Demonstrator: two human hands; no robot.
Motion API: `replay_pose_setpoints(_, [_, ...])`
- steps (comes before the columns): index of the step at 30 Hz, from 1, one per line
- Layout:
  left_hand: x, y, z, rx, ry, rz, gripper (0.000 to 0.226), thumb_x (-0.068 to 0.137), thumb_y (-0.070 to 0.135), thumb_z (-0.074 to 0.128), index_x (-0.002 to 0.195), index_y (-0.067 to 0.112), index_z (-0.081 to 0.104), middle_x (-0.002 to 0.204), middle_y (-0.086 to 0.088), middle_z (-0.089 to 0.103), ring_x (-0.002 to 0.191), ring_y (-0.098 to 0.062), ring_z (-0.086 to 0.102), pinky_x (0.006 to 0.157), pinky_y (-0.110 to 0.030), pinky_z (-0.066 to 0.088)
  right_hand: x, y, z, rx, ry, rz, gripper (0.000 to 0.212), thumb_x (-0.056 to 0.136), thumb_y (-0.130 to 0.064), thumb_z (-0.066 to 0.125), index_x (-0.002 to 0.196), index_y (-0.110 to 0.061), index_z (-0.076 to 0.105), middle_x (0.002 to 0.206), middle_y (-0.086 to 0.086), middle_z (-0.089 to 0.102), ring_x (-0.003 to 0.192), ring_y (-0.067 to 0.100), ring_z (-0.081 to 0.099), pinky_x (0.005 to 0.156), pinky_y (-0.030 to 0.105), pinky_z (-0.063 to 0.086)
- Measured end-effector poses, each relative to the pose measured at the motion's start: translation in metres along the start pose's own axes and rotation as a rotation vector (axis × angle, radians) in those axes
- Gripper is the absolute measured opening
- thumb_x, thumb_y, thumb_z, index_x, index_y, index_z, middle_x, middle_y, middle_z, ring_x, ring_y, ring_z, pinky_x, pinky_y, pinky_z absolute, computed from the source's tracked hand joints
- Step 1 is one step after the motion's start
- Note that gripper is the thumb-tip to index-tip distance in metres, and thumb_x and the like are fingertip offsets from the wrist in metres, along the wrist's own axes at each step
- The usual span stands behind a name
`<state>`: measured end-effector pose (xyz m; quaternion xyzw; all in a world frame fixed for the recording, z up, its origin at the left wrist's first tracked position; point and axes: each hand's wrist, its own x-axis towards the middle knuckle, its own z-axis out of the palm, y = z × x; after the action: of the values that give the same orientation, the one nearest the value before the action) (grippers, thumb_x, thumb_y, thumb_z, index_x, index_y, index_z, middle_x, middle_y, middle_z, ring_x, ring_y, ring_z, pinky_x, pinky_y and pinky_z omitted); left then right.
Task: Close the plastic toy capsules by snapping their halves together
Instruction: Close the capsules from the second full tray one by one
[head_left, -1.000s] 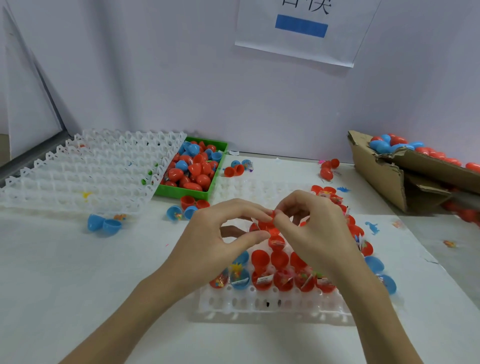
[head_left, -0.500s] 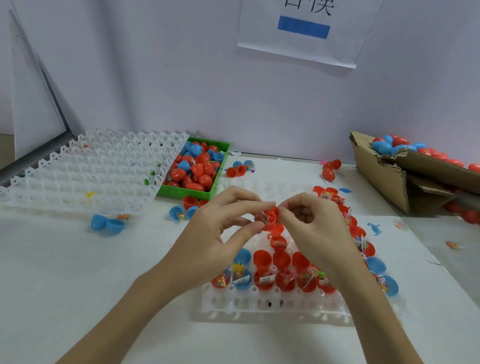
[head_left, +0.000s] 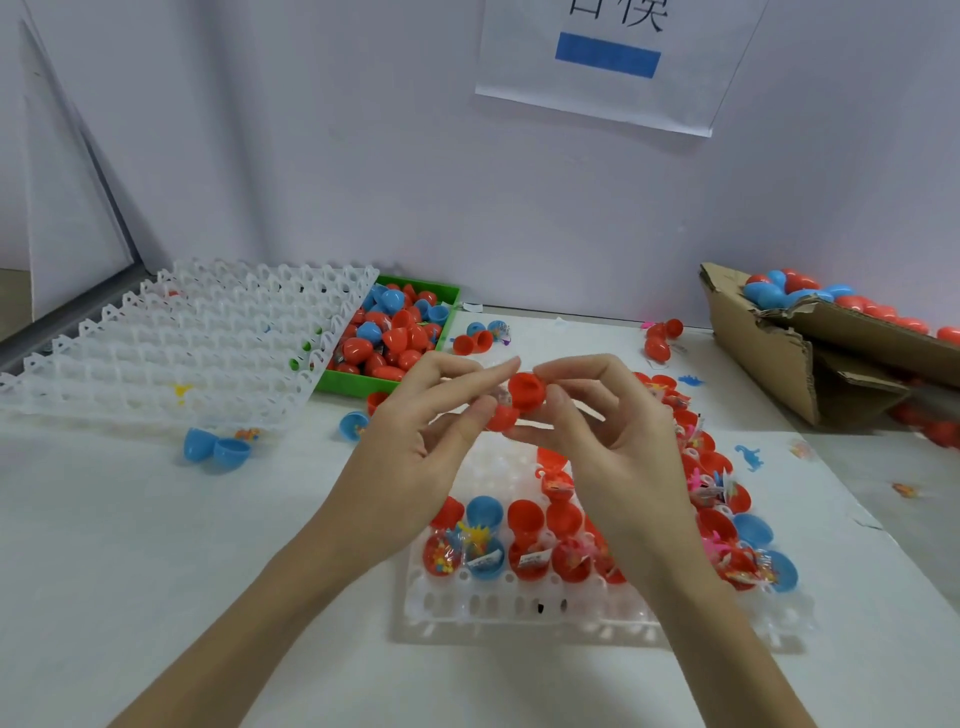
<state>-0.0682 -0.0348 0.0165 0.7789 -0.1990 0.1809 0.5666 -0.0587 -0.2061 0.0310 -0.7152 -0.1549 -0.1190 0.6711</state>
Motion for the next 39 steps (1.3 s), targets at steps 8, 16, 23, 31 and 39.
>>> replay_pose_setpoints(8, [0.003, -0.004, -0.001, -0.301, 0.112, -0.191, 0.034, 0.099, 0.022, 0.064, 0.130, 0.035, 0.069, 0.111, 0.007, 0.072, 0.110, -0.012, 0.070, 0.091, -0.019, 0.056, -0.009, 0.005, 0.018, -0.014, 0.025, -0.004, 0.022, 0.097, -0.015, 0.069, 0.114, -0.027, 0.068, 0.106, -0.013, 0.074, 0.100, 0.010, 0.074, 0.082, 0.024, 0.061])
replay_pose_setpoints(16, [0.005, 0.000, -0.009, -0.339, 0.126, -0.187, 0.012, 0.091, 0.018, 0.075, 0.103, 0.017, 0.080, 0.096, 0.001, 0.080, 0.094, -0.017, 0.077, 0.081, -0.019, 0.058, -0.009, 0.002, 0.016, 0.056, 0.084, 0.019, 0.018, 0.093, -0.020, 0.071, 0.110, -0.024, 0.072, 0.101, -0.016, 0.076, 0.096, 0.005, 0.074, 0.078, 0.013, 0.056])
replay_pose_setpoints(23, [0.002, 0.002, -0.006, -0.117, 0.166, -0.026, 0.012, 0.096, 0.003, 0.069, 0.098, 0.010, 0.080, 0.100, 0.002, 0.074, 0.098, -0.016, 0.073, 0.078, -0.017, 0.059, -0.011, 0.002, 0.018, 0.105, 0.093, 0.038, 0.018, 0.094, -0.022, 0.071, 0.111, -0.021, 0.074, 0.103, -0.010, 0.077, 0.098, 0.009, 0.074, 0.081, 0.016, 0.057])
replay_pose_setpoints(31, [0.000, 0.001, 0.002, 0.006, 0.156, 0.086, 0.011, 0.094, 0.015, 0.072, 0.101, 0.008, 0.077, 0.111, 0.005, 0.064, 0.107, -0.020, 0.068, 0.081, -0.020, 0.059, -0.012, 0.002, 0.020, 0.036, 0.107, 0.011, 0.018, 0.092, -0.022, 0.071, 0.110, -0.023, 0.073, 0.101, -0.015, 0.076, 0.096, 0.007, 0.074, 0.079, 0.013, 0.056])
replay_pose_setpoints(39, [-0.001, 0.001, 0.001, 0.027, 0.090, 0.123, 0.016, 0.093, 0.020, 0.075, 0.106, 0.013, 0.077, 0.114, 0.005, 0.062, 0.112, -0.023, 0.066, 0.089, -0.025, 0.059, -0.011, 0.000, 0.017, 0.080, 0.153, 0.033, 0.016, 0.094, -0.024, 0.070, 0.109, -0.022, 0.074, 0.101, -0.012, 0.077, 0.096, 0.007, 0.074, 0.082, 0.018, 0.058])
